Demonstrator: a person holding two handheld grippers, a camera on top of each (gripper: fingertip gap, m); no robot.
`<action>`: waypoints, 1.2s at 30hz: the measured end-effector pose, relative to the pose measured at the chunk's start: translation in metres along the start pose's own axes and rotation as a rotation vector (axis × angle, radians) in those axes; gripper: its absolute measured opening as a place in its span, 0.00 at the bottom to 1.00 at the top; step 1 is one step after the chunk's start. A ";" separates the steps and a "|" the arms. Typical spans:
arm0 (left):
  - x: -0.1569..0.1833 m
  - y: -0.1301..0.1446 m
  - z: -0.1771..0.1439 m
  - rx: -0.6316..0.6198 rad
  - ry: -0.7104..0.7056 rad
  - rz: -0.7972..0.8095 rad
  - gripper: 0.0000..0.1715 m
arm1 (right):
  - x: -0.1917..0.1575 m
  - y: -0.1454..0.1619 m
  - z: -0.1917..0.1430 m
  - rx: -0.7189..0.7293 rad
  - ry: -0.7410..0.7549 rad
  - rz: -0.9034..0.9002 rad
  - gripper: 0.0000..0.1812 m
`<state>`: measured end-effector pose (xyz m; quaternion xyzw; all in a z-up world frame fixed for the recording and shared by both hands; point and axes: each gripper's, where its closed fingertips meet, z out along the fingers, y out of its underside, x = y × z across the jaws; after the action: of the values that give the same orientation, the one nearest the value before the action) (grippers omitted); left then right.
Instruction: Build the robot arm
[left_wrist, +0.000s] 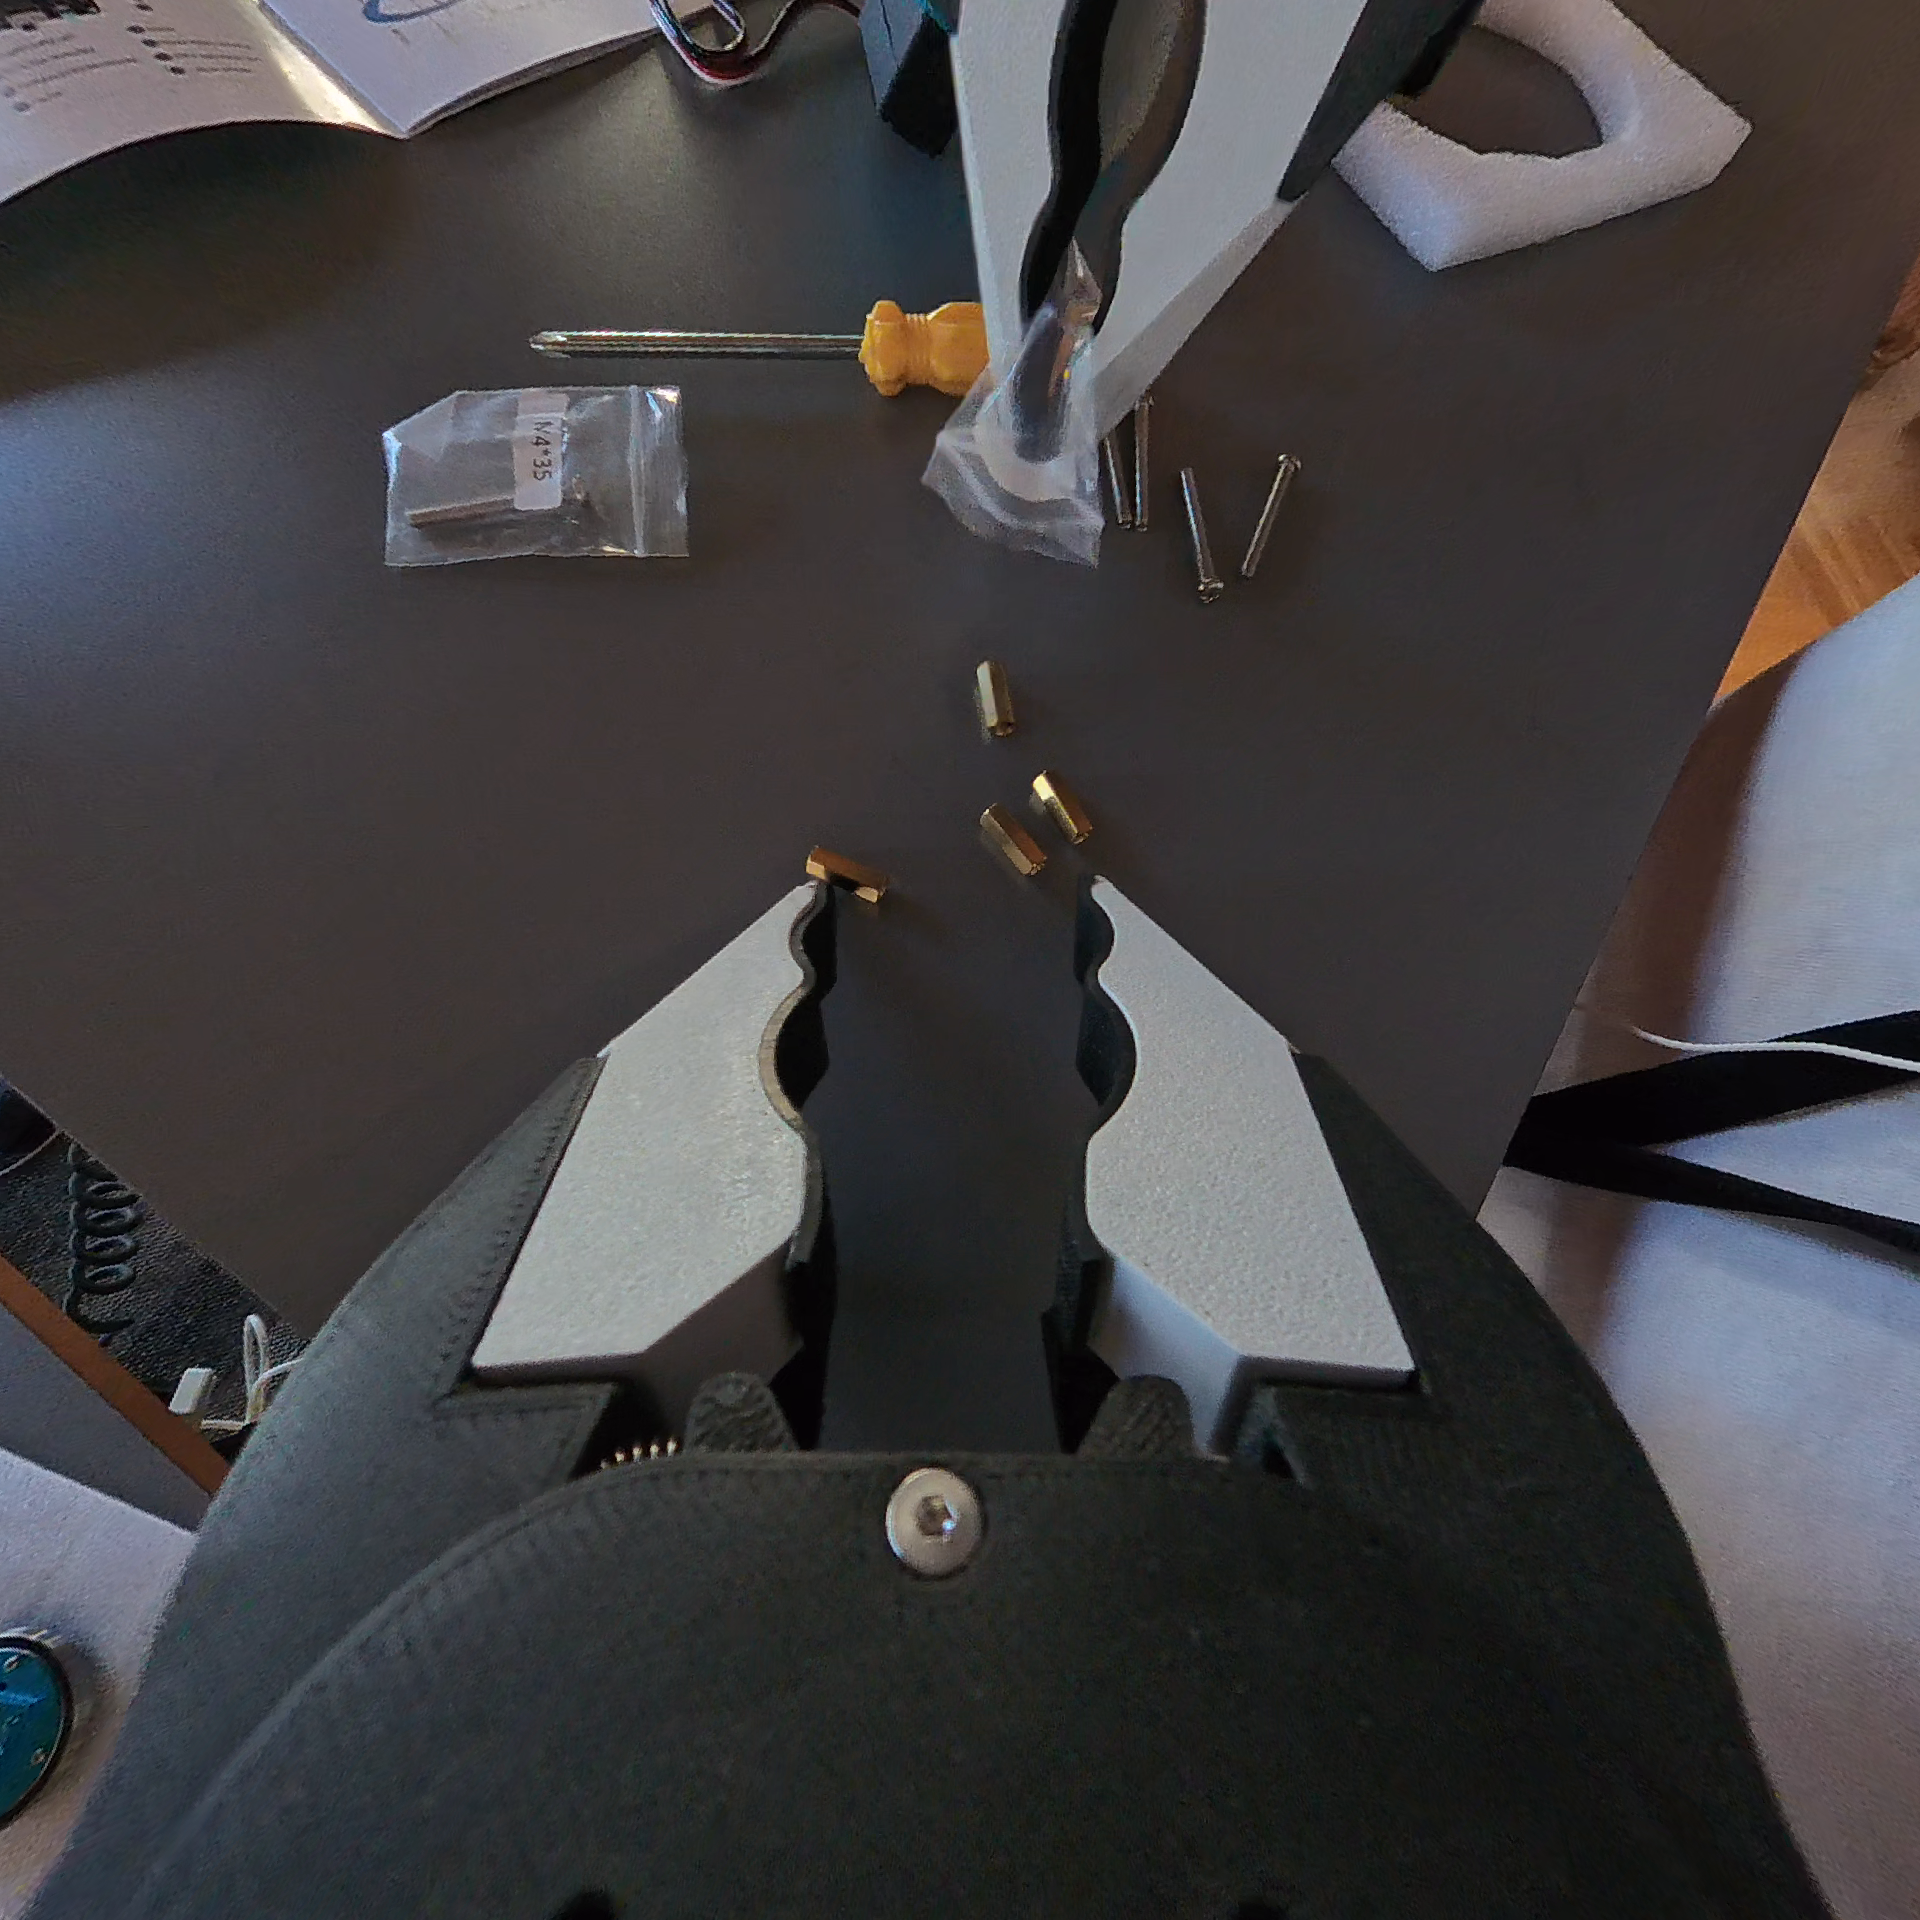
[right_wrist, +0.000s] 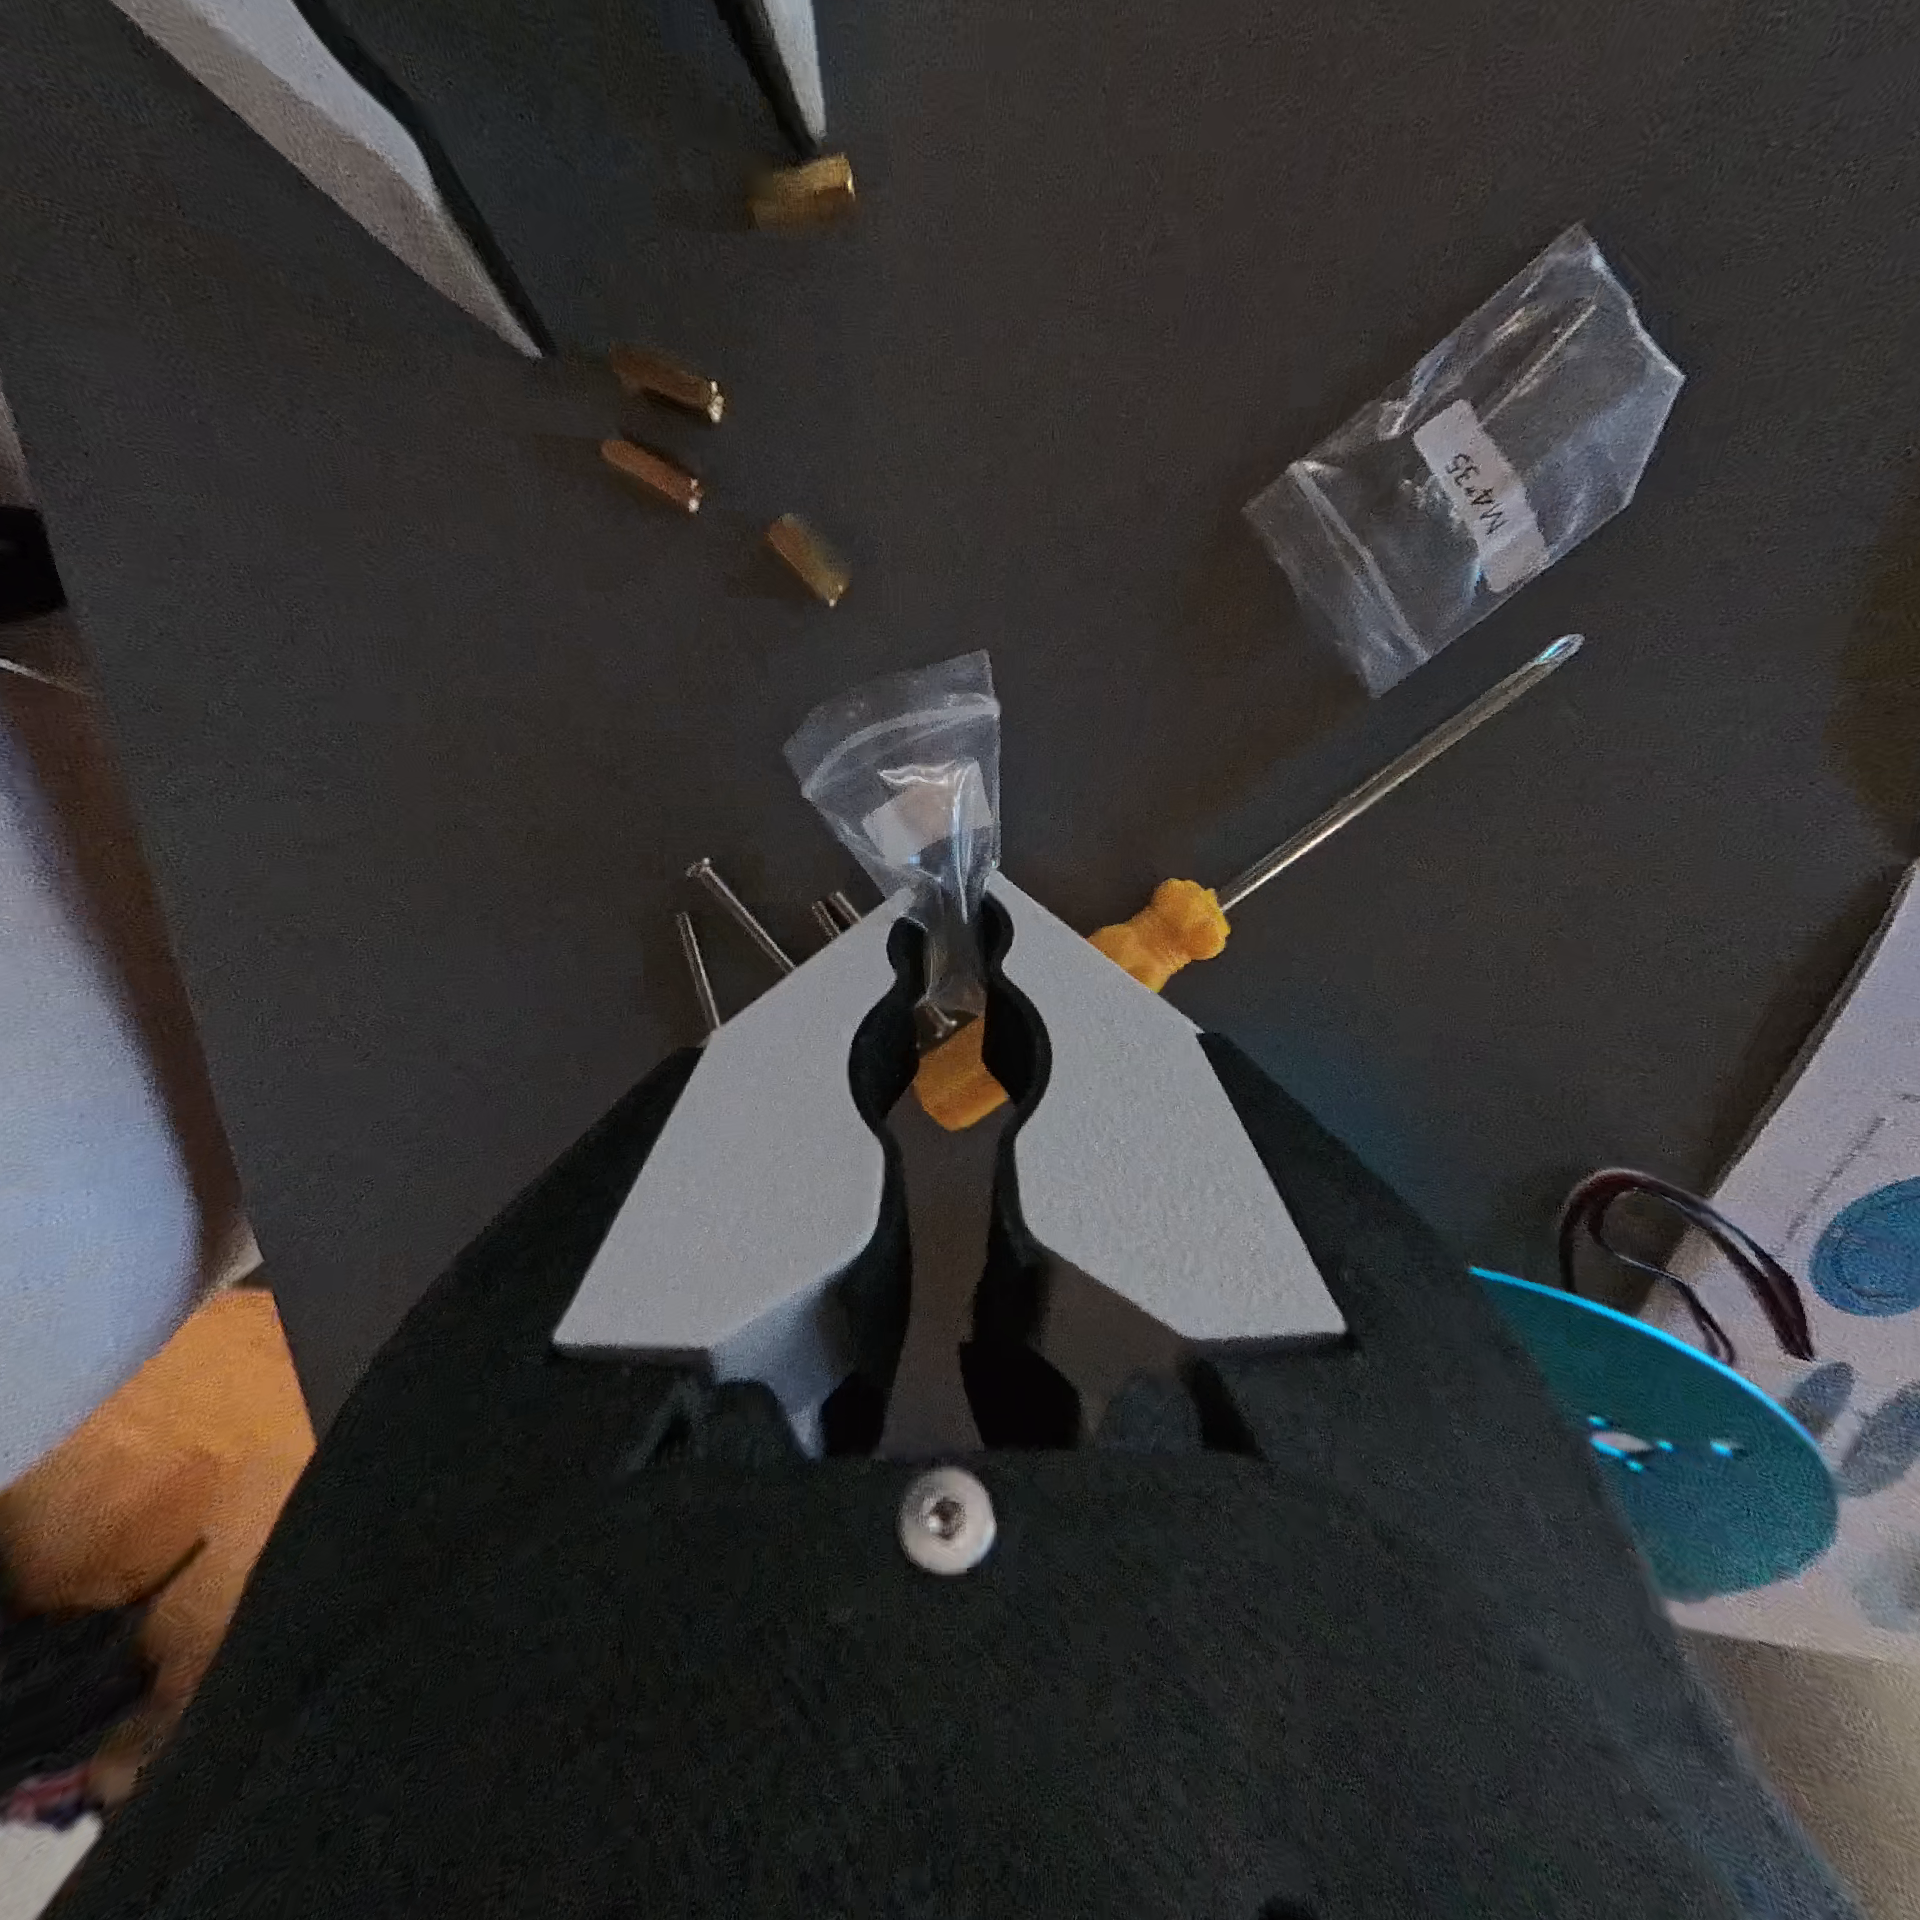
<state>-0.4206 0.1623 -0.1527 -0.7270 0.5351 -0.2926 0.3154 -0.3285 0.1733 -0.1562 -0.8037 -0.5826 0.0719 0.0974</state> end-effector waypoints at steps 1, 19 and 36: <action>-0.001 -0.001 -0.001 0.008 -0.005 -0.003 0.26 | -0.001 -0.003 -0.002 0.066 -0.014 0.036 0.03; 0.056 -0.147 0.004 0.384 0.425 -0.335 0.18 | -0.013 -0.010 -0.089 1.010 0.173 0.339 0.08; 0.048 -0.160 0.058 0.098 0.339 -0.459 0.00 | -0.017 0.042 -0.116 1.019 0.595 0.246 0.29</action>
<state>-0.2692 0.1610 -0.0613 -0.7537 0.3870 -0.4991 0.1819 -0.2688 0.1366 -0.0538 -0.7030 -0.3254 0.1247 0.6200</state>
